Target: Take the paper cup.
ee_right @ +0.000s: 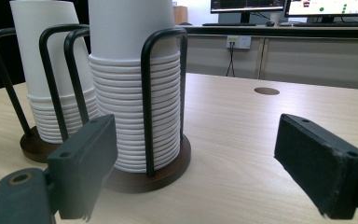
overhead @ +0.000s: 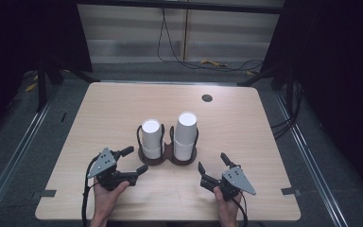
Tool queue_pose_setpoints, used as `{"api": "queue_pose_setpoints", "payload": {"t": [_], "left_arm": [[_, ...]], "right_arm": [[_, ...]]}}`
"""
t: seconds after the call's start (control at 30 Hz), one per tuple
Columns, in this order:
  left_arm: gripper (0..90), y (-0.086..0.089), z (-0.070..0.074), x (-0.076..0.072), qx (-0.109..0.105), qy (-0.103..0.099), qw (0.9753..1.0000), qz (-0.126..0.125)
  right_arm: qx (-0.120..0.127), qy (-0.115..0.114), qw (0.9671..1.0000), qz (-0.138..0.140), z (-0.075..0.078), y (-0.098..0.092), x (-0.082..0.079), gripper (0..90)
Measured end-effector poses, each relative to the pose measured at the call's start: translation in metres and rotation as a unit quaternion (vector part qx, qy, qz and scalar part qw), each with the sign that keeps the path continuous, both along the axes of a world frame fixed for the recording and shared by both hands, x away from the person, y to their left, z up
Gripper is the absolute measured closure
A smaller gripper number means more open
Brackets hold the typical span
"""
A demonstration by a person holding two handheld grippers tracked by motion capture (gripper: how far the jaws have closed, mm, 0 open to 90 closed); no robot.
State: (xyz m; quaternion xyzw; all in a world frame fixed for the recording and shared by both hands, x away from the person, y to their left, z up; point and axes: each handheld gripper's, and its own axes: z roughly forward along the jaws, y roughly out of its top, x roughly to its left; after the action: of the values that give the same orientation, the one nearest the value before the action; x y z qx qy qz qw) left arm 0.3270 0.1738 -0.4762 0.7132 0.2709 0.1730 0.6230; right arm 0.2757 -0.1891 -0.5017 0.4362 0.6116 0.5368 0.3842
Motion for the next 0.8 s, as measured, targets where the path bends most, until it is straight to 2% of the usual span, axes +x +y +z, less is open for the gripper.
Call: {"api": "queue_pose_setpoints", "payload": {"t": [0.27, 0.3, 0.33, 0.7, 0.77, 0.8], "left_arm": [[16.8, 0.001, 0.011, 0.005, 0.001, 0.001, 1.0000, -0.004], [16.8, 0.001, 0.014, 0.006, 0.002, 0.000, 0.9999, -0.011], [16.8, 0.001, 0.015, 0.007, 0.010, -0.001, 0.9998, -0.015], [17.8, 0.000, 0.032, 0.015, 0.007, -0.002, 0.9997, -0.023], [18.0, 0.000, 0.037, 0.017, 0.017, -0.005, 0.9995, -0.025], [18.0, -0.001, 0.039, 0.018, 0.015, -0.003, 0.9995, -0.027]], "right_arm": [[0.000, 0.001, 1.0000, -0.002, 0.000, 0.000, 0.000, 13.1], [0.000, 0.001, 1.0000, -0.003, 0.000, 0.000, 0.000, 13.1], [-0.001, 0.001, 1.0000, -0.003, 0.000, 0.000, 0.000, 13.1], [-0.001, 0.002, 1.0000, -0.004, 0.000, 0.000, 0.000, 13.1], [-0.001, 0.002, 1.0000, -0.004, 0.000, 0.000, 0.000, 13.2], [-0.001, 0.002, 1.0000, -0.004, 0.000, 0.000, 0.000, 13.2]]}}
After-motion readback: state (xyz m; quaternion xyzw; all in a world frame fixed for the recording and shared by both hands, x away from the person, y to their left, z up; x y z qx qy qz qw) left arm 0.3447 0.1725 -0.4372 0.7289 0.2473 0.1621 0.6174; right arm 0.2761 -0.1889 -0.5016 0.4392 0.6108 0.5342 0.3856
